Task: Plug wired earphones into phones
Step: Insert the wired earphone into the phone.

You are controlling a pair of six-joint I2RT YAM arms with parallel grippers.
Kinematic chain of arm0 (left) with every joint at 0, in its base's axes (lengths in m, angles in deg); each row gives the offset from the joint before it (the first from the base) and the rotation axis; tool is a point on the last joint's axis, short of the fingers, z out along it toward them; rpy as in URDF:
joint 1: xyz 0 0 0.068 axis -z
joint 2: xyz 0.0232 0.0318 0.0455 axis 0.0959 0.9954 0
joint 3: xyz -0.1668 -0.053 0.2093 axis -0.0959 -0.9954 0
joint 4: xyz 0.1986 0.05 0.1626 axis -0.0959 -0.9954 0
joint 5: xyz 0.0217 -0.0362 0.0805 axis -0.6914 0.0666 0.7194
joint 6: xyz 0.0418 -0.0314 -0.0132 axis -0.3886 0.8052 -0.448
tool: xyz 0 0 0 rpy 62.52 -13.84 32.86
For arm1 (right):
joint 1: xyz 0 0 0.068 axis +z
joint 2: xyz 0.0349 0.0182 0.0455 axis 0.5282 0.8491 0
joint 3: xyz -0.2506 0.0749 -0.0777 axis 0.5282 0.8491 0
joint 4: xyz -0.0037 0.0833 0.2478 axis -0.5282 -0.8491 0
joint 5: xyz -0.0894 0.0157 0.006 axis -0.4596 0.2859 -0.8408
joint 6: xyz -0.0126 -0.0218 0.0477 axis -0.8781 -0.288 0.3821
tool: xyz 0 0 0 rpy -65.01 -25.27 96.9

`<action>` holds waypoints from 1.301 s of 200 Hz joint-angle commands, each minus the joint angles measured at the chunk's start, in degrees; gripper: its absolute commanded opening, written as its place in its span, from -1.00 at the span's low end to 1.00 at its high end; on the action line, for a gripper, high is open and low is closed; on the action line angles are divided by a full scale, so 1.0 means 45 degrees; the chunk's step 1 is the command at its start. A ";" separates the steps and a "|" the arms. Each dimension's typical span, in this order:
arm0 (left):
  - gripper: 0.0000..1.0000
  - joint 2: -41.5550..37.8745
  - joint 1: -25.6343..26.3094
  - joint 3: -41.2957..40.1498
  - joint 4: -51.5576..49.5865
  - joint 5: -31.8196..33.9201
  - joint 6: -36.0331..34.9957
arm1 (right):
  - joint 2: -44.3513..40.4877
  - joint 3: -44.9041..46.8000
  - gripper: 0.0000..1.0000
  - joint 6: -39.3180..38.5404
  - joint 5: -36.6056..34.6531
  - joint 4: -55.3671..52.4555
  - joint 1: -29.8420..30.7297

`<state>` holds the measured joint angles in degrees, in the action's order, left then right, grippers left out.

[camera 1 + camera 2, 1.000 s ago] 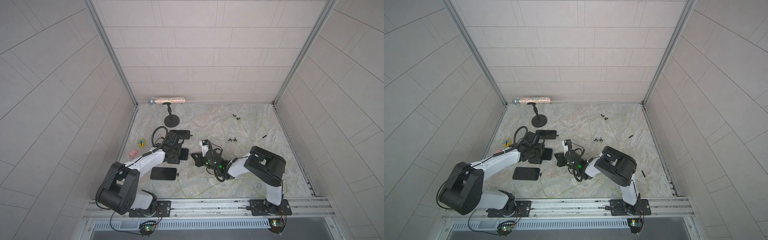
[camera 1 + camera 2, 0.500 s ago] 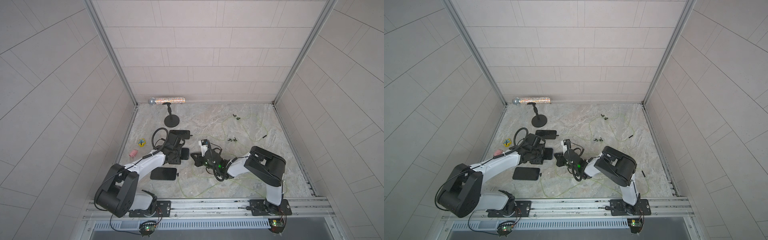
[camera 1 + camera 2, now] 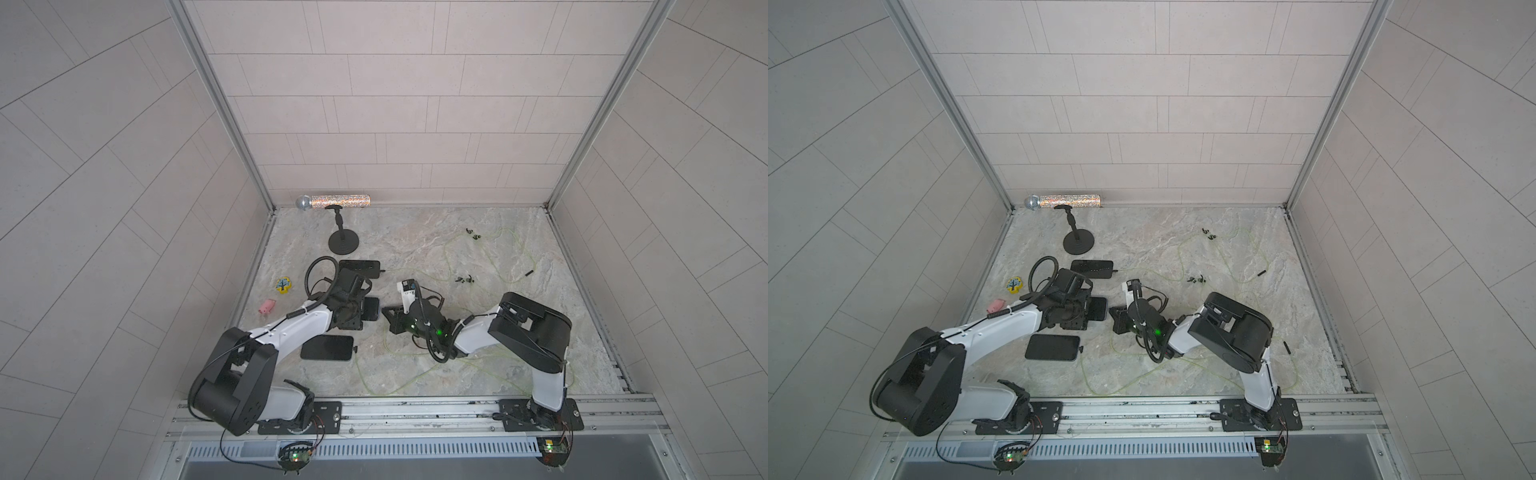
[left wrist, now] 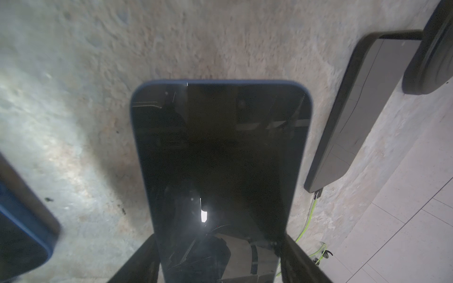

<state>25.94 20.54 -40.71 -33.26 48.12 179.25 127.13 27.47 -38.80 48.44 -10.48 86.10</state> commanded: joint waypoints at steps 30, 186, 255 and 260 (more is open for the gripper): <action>0.14 -0.0242 0.0159 -0.0038 0.0117 0.0252 0.0036 | -0.0366 -0.0150 -1.00 -0.0087 0.0005 0.0146 0.0044; 0.14 -0.0428 0.0151 -0.0124 -0.0022 0.0638 0.0044 | -0.0191 -0.0252 -1.00 -0.0051 0.0656 0.0421 0.0076; 0.13 -0.0434 0.0230 -0.0179 0.0237 0.0441 0.0083 | -0.0162 -0.0433 -1.00 -0.0117 0.0613 -0.0039 0.0071; 0.13 -0.0440 0.0266 -0.0176 0.0269 0.0440 0.0079 | -0.0163 -0.0452 -1.00 -0.0107 0.0607 -0.0089 0.0065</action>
<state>24.94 21.02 -41.45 -33.70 50.28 179.25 126.93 27.03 -38.95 50.64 -10.74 86.10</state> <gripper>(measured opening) 0.734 0.077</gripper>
